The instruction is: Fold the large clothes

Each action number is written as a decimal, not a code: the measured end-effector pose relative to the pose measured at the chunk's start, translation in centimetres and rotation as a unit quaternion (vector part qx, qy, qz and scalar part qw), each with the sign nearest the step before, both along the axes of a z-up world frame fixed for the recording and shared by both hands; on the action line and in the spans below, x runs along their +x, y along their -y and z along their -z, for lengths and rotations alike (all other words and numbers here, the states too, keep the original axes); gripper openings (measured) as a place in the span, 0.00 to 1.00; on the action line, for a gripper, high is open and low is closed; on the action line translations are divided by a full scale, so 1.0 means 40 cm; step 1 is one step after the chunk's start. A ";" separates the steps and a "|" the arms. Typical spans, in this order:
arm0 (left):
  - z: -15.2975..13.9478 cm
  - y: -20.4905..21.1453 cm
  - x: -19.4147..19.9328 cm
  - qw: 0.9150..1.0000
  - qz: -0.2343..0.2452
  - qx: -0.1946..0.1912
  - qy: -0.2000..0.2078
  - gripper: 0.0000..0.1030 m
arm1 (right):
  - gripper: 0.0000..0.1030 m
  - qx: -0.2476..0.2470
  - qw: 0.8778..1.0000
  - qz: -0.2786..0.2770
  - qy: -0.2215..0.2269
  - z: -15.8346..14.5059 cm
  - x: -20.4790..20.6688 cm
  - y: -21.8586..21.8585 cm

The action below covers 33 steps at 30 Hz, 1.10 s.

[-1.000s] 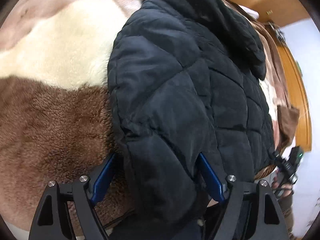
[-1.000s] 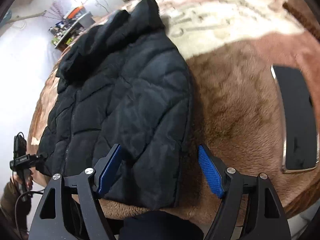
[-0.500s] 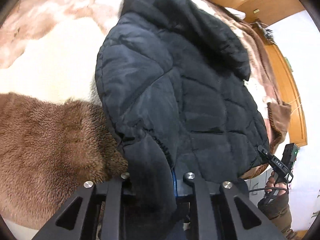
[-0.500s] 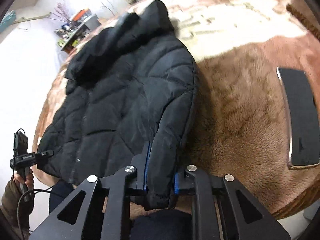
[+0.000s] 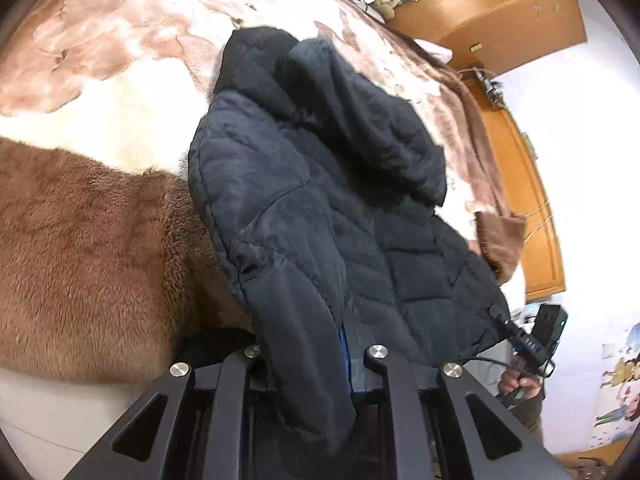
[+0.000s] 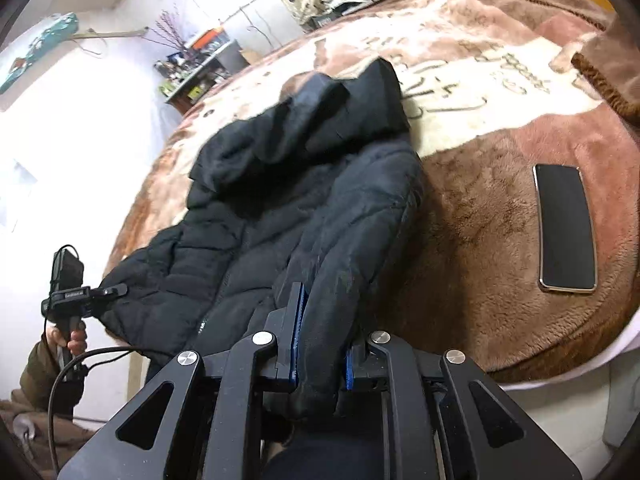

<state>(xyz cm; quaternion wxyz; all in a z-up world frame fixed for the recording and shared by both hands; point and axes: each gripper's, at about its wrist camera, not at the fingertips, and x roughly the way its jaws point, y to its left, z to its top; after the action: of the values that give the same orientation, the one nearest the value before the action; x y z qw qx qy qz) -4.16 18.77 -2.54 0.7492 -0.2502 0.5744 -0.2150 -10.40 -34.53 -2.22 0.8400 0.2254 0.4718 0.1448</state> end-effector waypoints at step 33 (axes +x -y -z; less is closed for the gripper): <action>0.068 0.003 0.750 0.975 -0.182 -0.099 -0.082 0.24 | 0.17 0.057 0.993 0.081 -0.060 0.000 0.743 0.096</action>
<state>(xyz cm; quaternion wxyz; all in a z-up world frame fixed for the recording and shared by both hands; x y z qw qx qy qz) 25.84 18.67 -5.26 0.6974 -0.4404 0.5546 -0.1099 19.34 -38.37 -2.24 0.8052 0.3184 0.4924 0.0889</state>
